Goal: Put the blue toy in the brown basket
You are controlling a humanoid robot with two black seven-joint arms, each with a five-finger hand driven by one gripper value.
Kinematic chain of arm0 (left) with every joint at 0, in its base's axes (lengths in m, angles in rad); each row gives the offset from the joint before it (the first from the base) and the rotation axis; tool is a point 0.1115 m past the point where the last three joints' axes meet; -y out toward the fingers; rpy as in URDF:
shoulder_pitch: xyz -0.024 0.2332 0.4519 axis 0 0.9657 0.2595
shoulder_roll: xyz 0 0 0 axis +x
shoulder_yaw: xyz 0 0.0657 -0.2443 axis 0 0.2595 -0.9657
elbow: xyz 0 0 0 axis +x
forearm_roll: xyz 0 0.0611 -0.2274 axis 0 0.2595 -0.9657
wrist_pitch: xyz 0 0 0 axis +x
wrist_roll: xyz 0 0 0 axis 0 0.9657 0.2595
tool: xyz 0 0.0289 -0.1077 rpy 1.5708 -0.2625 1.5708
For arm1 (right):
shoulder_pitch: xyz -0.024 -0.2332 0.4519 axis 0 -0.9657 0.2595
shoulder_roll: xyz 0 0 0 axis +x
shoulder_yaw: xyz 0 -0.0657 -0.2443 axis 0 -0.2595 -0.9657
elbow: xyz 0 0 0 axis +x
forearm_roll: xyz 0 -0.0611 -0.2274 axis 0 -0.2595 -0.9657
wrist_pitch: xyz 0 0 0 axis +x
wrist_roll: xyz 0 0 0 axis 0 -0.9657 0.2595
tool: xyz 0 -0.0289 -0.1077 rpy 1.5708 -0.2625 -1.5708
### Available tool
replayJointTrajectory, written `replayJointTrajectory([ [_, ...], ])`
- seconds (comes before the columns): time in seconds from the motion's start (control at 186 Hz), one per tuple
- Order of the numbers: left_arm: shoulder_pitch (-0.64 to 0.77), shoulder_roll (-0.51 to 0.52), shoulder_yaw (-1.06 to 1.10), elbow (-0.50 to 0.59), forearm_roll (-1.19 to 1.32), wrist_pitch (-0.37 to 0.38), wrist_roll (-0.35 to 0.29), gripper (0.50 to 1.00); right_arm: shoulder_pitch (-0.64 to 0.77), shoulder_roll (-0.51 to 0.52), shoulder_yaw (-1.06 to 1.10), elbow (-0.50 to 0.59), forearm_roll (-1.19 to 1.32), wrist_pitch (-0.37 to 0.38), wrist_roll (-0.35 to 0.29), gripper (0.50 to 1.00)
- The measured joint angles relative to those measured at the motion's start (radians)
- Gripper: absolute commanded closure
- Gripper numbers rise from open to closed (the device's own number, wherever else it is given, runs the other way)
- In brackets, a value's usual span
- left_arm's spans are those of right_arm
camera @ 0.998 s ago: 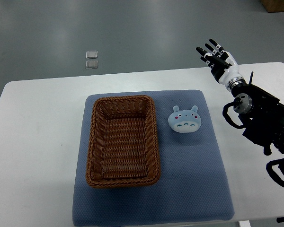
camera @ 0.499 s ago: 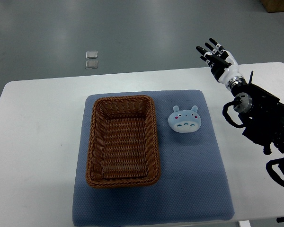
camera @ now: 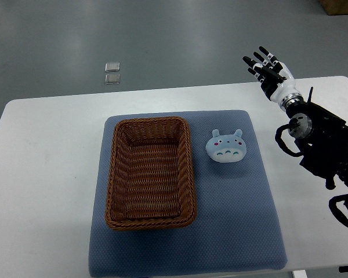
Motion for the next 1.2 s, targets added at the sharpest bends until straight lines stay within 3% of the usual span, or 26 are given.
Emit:
replayJointTrajectory([
  [0.247, 0.0, 0.0, 0.0, 0.0, 0.0, 0.0, 0.0, 0.5, 0.014, -0.022, 0.0, 0.03, 0.001, -0.014, 0.0, 0.589],
  [0.504, 0.0, 0.0, 0.0, 0.0, 0.0, 0.0, 0.0, 0.5, 0.015, -0.151, -0.017, 0.276, -0.021, -0.147, 0.0, 0.589],
  [0.73, 0.0, 0.0, 0.0, 0.0, 0.0, 0.0, 0.0, 0.5, 0.037, -0.203, -0.019, 0.342, -0.327, -0.178, 0.0, 0.589],
  [0.998, 0.0, 0.0, 0.0, 0.0, 0.0, 0.0, 0.0, 0.5, 0.068, -0.295, -0.025, 0.483, -0.9, -0.151, -0.004, 0.591],
  [1.202, 0.0, 0.0, 0.0, 0.0, 0.0, 0.0, 0.0, 0.5, 0.144, -0.374, -0.116, 0.611, -1.193, -0.03, -0.005, 0.589],
])
